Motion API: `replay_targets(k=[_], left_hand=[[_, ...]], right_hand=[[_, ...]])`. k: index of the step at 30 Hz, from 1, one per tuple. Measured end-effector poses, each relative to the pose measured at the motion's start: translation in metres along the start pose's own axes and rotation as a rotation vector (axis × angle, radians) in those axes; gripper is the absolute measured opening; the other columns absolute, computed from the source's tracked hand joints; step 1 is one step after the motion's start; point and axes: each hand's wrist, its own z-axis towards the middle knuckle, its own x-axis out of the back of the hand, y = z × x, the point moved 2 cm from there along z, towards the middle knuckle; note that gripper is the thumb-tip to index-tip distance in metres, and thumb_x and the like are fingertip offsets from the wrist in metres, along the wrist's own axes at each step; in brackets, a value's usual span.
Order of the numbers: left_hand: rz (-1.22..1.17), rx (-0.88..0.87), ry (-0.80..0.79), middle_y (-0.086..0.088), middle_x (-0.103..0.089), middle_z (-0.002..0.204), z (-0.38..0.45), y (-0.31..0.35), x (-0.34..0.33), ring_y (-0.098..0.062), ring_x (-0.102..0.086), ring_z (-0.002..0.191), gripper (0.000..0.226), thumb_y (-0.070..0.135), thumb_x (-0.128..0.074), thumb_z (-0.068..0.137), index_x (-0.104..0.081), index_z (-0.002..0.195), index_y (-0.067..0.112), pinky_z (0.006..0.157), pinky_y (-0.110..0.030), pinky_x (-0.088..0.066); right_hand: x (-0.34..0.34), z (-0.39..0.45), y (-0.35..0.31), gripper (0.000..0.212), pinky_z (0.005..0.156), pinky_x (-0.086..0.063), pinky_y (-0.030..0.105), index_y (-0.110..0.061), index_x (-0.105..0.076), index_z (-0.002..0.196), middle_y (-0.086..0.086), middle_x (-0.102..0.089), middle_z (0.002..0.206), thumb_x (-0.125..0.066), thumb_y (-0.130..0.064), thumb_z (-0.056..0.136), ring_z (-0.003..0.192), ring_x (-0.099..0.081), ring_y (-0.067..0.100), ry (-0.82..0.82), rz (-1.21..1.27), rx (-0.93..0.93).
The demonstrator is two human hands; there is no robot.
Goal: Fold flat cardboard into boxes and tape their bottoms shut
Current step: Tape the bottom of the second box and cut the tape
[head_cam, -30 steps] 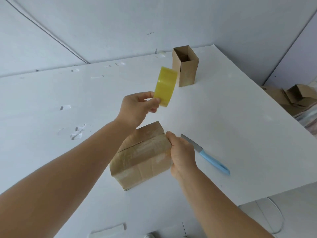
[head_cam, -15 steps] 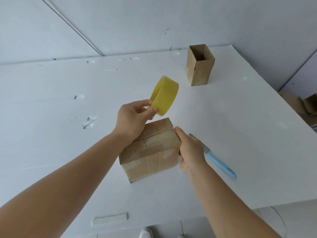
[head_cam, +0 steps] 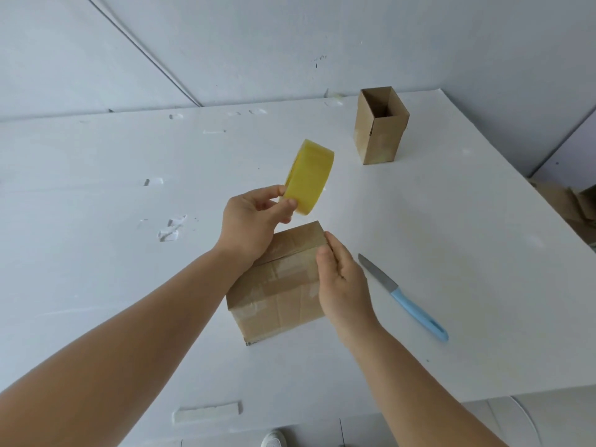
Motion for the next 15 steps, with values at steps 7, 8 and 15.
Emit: replay_targets(k=[7, 8, 15], left_hand=[[-0.341, 0.16, 0.039, 0.003, -0.063, 0.065, -0.019, 0.003, -0.008, -0.011, -0.057, 0.063, 0.011, 0.021, -0.068, 0.086, -0.076, 0.079, 0.019, 0.062, -0.02, -0.049], [-0.378, 0.168, 0.045, 0.003, -0.062, 0.066, -0.024, 0.002, -0.009, -0.011, -0.055, 0.063, 0.011, 0.021, -0.068, 0.087, -0.076, 0.08, 0.018, 0.062, -0.019, -0.048], [-0.531, 0.162, -0.001, 0.002, -0.066, 0.072, -0.025, 0.007, -0.002, -0.01, -0.061, 0.068, 0.015, 0.015, -0.063, 0.09, -0.073, 0.101, 0.014, 0.067, -0.016, -0.052]], right_hand=[[0.023, 0.052, -0.006, 0.033, 0.088, -0.052, 0.028, -0.036, -0.071, 0.105, -0.011, -0.072, 0.1, -0.038, -0.039, 0.099, 0.096, -0.066, 0.009, -0.11, 0.011, -0.057], [0.026, 0.059, -0.007, 0.032, 0.092, -0.05, 0.027, -0.037, -0.073, 0.1, -0.012, -0.072, 0.101, -0.04, -0.039, 0.099, 0.098, -0.065, 0.005, -0.168, 0.001, -0.059], [0.038, 0.08, -0.019, 0.03, 0.086, -0.047, 0.019, -0.028, -0.075, 0.1, -0.011, -0.072, 0.104, -0.051, -0.046, 0.094, 0.101, -0.064, 0.003, -0.243, -0.144, -0.014]])
